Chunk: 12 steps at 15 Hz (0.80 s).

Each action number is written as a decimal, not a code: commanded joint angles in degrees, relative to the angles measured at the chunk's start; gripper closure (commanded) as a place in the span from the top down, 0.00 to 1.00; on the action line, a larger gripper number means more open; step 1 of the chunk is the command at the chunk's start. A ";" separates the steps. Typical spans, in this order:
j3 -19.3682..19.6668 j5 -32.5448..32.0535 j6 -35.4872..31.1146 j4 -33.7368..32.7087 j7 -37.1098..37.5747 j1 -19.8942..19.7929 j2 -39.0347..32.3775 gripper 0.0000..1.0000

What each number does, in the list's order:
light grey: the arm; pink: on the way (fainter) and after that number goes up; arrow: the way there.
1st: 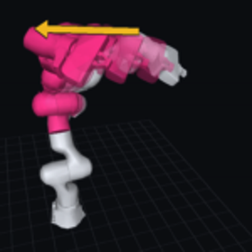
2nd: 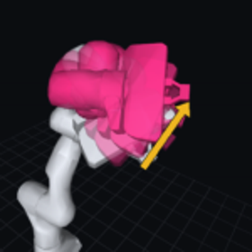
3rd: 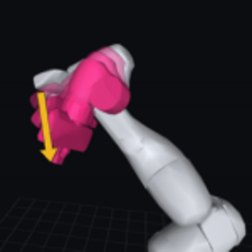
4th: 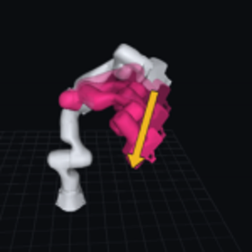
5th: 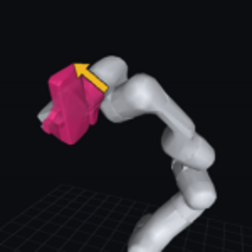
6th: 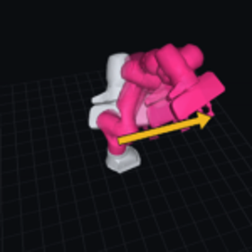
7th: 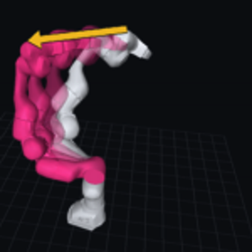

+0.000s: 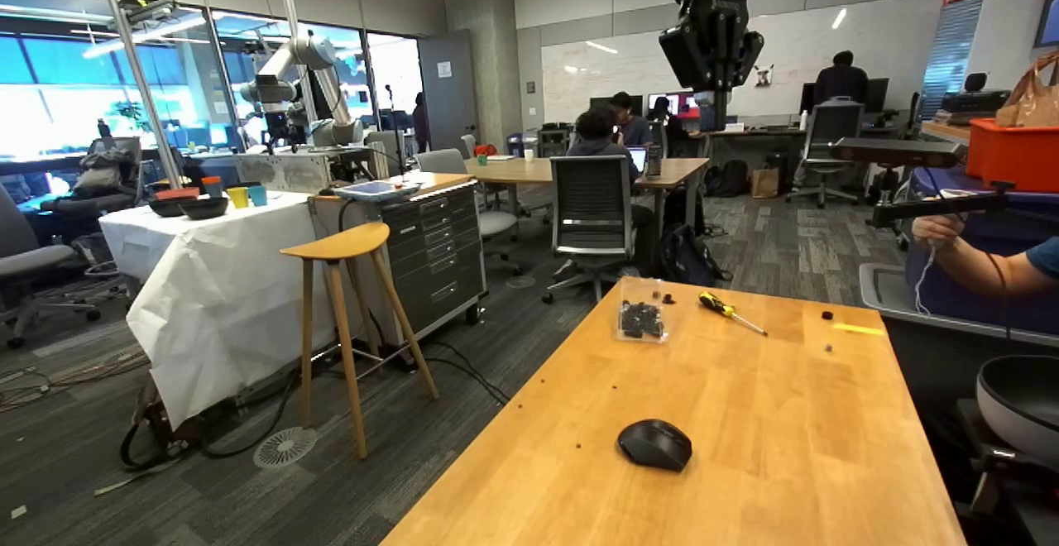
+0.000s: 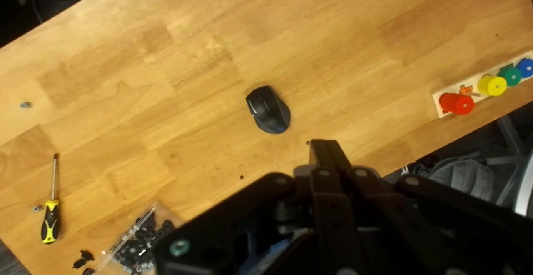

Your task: Press the right button on the mouse

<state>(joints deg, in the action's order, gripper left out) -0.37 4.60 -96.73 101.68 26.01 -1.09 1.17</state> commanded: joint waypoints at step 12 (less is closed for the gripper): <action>4.07 0.13 -16.97 -2.51 -5.04 -1.76 -12.45 0.03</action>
<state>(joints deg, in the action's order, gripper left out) 3.22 4.30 -110.49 99.26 21.85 -2.74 -9.70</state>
